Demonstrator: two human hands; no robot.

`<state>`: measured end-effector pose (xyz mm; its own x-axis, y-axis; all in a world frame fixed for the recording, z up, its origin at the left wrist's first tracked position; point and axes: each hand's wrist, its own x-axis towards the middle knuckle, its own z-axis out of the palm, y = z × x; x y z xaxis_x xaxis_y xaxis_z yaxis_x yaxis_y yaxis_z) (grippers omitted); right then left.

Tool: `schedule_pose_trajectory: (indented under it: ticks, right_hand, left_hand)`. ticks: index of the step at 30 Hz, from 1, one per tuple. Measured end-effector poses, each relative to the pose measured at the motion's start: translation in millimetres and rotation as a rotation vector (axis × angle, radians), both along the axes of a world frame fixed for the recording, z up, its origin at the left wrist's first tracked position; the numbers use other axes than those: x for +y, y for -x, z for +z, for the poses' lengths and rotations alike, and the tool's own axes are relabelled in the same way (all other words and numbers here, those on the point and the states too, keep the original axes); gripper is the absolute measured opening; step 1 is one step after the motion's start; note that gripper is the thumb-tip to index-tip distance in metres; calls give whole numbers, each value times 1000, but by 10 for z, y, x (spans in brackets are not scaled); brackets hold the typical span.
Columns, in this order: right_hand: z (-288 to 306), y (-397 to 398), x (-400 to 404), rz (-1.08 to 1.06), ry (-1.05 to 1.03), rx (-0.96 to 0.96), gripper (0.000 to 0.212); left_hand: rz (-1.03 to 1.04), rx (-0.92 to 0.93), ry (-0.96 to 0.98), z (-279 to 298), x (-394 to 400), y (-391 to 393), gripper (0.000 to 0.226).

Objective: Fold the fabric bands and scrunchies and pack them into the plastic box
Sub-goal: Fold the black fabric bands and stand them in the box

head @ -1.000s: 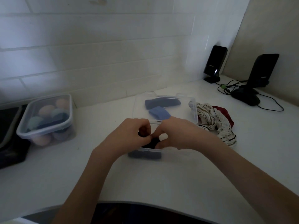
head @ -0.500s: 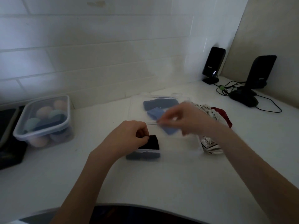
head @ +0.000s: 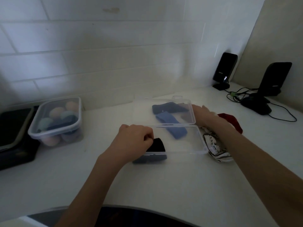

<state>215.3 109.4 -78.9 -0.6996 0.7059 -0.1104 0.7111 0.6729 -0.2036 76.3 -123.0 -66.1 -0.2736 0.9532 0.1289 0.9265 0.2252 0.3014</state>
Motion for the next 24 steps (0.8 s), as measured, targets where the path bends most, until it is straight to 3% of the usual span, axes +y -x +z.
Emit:
schedule_pose_trajectory:
  ticks: [6, 12, 15, 19, 24]
  right_hand:
    - [-24, 73, -4, -79, -238, -11, 43]
    - [-43, -43, -105, -111, -475, 62, 24]
    - [1, -98, -5, -199, -499, 329, 21]
    - [205, -236, 28, -245, -351, 693, 17]
    - [488, -386, -97, -227, -340, 924, 16]
  left_hand:
    - [-70, 11, 169, 98, -12, -30, 39]
    - [-204, 99, 317, 119, -13, 7, 35]
    - [-204, 89, 331, 110, -5, 4, 37]
    - [-168, 52, 284, 103, 1, -25, 24]
    - [-130, 17, 256, 119, -11, -61, 32]
